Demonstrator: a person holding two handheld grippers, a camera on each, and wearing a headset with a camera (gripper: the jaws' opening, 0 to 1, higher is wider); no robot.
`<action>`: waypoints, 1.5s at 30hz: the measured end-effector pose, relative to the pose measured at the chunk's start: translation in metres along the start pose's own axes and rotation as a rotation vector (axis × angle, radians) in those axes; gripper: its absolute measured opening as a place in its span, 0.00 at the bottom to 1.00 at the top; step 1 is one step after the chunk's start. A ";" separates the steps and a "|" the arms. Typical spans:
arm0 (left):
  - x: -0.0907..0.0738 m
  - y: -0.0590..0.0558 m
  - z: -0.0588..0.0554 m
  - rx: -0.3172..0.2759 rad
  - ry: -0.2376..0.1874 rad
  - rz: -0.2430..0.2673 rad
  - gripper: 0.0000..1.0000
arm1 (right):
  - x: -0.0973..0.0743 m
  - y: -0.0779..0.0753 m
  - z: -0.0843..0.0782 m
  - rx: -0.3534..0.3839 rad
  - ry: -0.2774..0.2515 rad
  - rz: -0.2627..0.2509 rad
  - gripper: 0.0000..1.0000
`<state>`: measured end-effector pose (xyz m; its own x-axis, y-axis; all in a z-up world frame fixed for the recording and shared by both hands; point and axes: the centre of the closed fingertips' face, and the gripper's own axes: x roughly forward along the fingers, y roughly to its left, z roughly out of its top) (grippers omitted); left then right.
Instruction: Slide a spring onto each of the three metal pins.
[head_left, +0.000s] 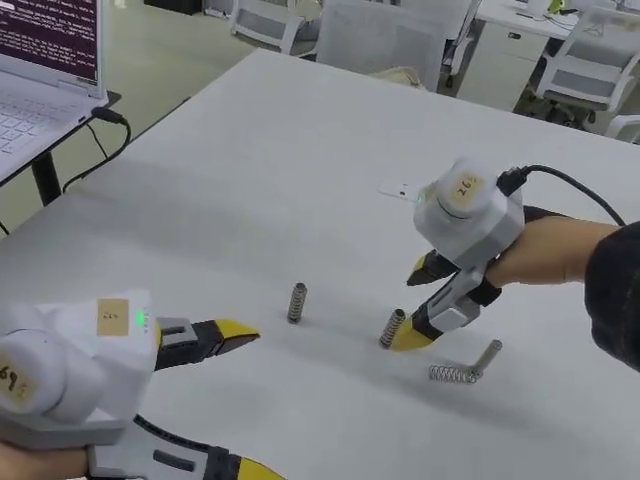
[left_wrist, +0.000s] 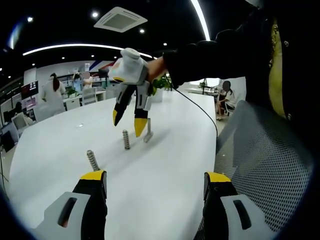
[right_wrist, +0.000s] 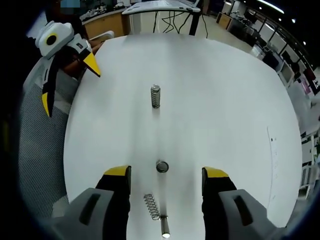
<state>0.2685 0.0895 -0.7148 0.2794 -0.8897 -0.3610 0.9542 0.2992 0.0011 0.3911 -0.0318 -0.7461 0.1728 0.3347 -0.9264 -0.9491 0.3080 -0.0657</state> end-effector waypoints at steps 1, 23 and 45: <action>0.000 0.000 0.000 0.000 0.001 -0.001 0.76 | -0.002 0.000 0.000 0.004 -0.007 -0.004 0.56; 0.008 0.000 0.009 0.017 0.007 -0.029 0.76 | -0.040 -0.002 -0.001 0.099 -0.213 -0.111 0.61; 0.023 -0.001 0.023 0.049 0.019 -0.078 0.75 | -0.093 0.002 -0.016 0.226 -0.409 -0.243 0.62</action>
<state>0.2768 0.0607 -0.7021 0.2021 -0.9028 -0.3795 0.9772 0.2115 0.0173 0.3688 -0.0768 -0.6666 0.5128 0.5363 -0.6704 -0.7962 0.5892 -0.1377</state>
